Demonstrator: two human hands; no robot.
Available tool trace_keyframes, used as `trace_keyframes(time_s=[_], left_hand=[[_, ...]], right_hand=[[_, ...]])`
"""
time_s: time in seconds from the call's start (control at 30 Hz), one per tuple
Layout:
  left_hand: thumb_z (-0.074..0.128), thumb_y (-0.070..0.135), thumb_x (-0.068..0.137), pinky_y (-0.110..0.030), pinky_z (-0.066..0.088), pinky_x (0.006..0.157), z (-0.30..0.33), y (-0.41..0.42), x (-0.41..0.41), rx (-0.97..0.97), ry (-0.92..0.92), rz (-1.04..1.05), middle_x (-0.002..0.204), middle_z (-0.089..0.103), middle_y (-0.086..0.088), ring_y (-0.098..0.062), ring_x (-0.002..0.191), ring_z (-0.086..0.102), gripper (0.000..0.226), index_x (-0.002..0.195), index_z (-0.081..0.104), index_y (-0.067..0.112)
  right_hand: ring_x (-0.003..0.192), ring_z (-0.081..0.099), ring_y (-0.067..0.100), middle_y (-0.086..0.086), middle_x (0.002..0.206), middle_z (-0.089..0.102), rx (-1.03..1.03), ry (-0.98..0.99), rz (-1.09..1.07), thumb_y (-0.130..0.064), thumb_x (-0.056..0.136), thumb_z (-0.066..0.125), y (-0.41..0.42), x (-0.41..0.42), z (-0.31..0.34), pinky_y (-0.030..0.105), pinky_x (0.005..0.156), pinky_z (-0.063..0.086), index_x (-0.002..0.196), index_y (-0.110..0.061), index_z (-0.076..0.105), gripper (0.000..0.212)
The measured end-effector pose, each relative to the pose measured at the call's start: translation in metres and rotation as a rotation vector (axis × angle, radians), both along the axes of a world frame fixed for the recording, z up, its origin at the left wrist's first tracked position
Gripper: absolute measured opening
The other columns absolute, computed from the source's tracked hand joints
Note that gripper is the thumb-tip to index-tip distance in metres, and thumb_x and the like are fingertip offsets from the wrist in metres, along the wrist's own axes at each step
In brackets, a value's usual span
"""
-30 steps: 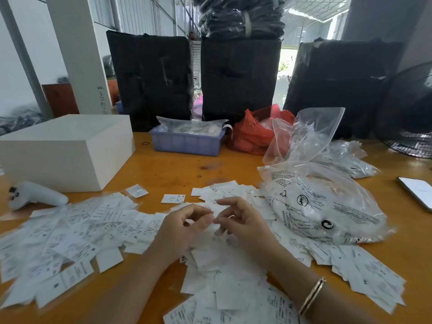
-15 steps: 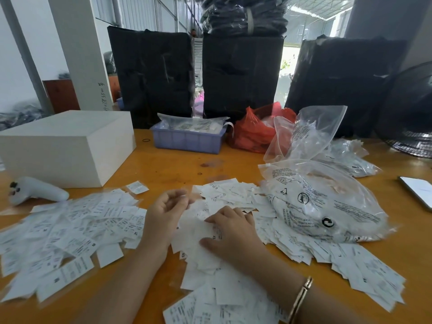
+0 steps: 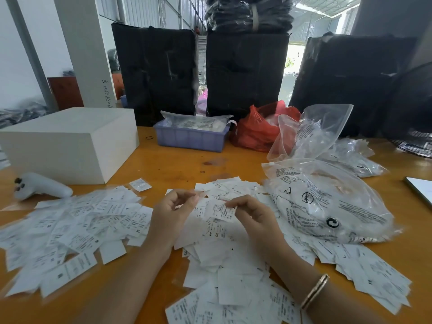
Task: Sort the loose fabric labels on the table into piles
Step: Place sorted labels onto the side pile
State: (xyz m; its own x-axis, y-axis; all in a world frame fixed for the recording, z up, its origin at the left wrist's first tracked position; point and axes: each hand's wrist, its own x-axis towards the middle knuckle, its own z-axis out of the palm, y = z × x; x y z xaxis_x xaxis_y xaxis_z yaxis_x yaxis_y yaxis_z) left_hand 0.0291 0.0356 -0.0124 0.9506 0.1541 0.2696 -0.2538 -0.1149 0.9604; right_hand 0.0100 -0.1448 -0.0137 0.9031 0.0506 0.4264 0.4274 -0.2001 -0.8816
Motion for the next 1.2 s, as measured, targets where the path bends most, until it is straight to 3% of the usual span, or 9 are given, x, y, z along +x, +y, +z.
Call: trace_keyframes(time_s=[0.1, 0.2, 0.43, 0.5, 0.6, 0.7, 0.93, 1.1, 1.2], left_hand=[[0.067, 0.020, 0.085, -0.004, 0.045, 0.060, -0.001, -0.001, 0.000, 0.048, -0.049, -0.033, 0.086, 0.071, 0.021, 0.006, 0.080, 0.063, 0.008, 0.082, 0.068, 0.028], [0.067, 0.016, 0.085, -0.002, 0.044, 0.061, -0.002, -0.004, -0.001, 0.093, -0.077, -0.071, 0.085, 0.072, 0.020, 0.007, 0.080, 0.064, 0.010, 0.084, 0.066, 0.026], [0.072, 0.021, 0.081, -0.006, 0.046, 0.060, -0.006, -0.007, 0.002, 0.158, -0.084, -0.043, 0.080, 0.069, 0.019, 0.006, 0.075, 0.061, 0.014, 0.084, 0.066, 0.033], [0.072, 0.020, 0.081, -0.008, 0.046, 0.061, -0.007, -0.007, 0.003, 0.191, -0.093, -0.052, 0.079, 0.067, 0.023, 0.006, 0.075, 0.060, 0.015, 0.086, 0.066, 0.033], [0.073, 0.019, 0.080, -0.008, 0.046, 0.062, -0.009, -0.007, 0.004, 0.219, -0.128, -0.069, 0.083, 0.067, 0.021, 0.003, 0.077, 0.061, 0.016, 0.089, 0.068, 0.031], [0.072, 0.018, 0.080, -0.006, 0.043, 0.063, -0.010, -0.008, 0.003, 0.260, -0.166, -0.093, 0.082, 0.067, 0.021, 0.004, 0.079, 0.061, 0.017, 0.090, 0.068, 0.031], [0.070, 0.021, 0.082, -0.003, 0.042, 0.066, -0.005, -0.010, -0.002, 0.360, -0.208, -0.086, 0.081, 0.065, 0.020, 0.010, 0.081, 0.057, 0.021, 0.086, 0.062, 0.040], [0.071, 0.019, 0.081, -0.004, 0.042, 0.064, -0.005, -0.011, -0.003, 0.344, -0.218, -0.092, 0.079, 0.065, 0.019, 0.009, 0.080, 0.058, 0.018, 0.086, 0.064, 0.036], [0.071, 0.019, 0.081, -0.004, 0.042, 0.065, -0.005, -0.011, -0.003, 0.326, -0.226, -0.099, 0.079, 0.066, 0.018, 0.007, 0.081, 0.059, 0.016, 0.088, 0.066, 0.033]], right_hand=[[0.092, 0.066, 0.012, -0.002, 0.087, 0.071, 0.114, 0.017, 0.038, -0.018, 0.084, 0.056, -0.001, 0.000, 0.000, 0.018, 0.076, 0.049, 0.085, -0.023, 0.069, 0.014], [0.075, 0.064, 0.012, 0.006, 0.077, 0.069, 0.163, 0.058, 0.000, -0.011, 0.085, 0.067, -0.002, 0.004, -0.002, 0.021, 0.071, 0.049, 0.084, -0.023, 0.066, 0.012], [0.077, 0.064, 0.005, -0.022, 0.081, 0.062, 0.272, 0.199, -0.021, -0.001, 0.086, 0.062, -0.006, 0.014, -0.007, 0.022, 0.080, 0.054, 0.105, -0.038, 0.065, 0.042], [0.085, 0.068, 0.010, -0.018, 0.092, 0.070, 0.346, 0.247, 0.009, -0.001, 0.087, 0.060, -0.007, 0.014, -0.006, 0.025, 0.080, 0.055, 0.098, -0.031, 0.072, 0.033], [0.085, 0.067, 0.013, -0.004, 0.087, 0.073, 0.443, 0.251, 0.041, -0.007, 0.084, 0.064, -0.007, 0.014, -0.004, 0.022, 0.077, 0.052, 0.078, -0.024, 0.075, 0.021], [0.092, 0.068, 0.013, 0.000, 0.095, 0.073, 0.504, 0.268, 0.042, -0.022, 0.074, 0.071, -0.009, 0.015, -0.004, 0.025, 0.081, 0.047, 0.085, -0.024, 0.074, 0.011], [0.086, 0.066, 0.009, -0.002, 0.092, 0.074, 0.300, 0.237, 0.027, -0.055, 0.060, 0.070, -0.003, 0.008, -0.001, 0.026, 0.077, 0.048, 0.087, -0.035, 0.073, 0.033], [0.061, 0.059, 0.003, -0.001, 0.069, 0.067, 0.212, 0.259, 0.001, -0.025, 0.083, 0.071, -0.003, 0.009, -0.005, 0.013, 0.054, 0.046, 0.077, -0.013, 0.069, 0.013], [0.060, 0.056, 0.005, -0.003, 0.068, 0.063, 0.127, 0.283, -0.004, -0.028, 0.084, 0.070, -0.002, 0.008, -0.005, 0.019, 0.054, 0.046, 0.078, -0.015, 0.068, 0.015]])
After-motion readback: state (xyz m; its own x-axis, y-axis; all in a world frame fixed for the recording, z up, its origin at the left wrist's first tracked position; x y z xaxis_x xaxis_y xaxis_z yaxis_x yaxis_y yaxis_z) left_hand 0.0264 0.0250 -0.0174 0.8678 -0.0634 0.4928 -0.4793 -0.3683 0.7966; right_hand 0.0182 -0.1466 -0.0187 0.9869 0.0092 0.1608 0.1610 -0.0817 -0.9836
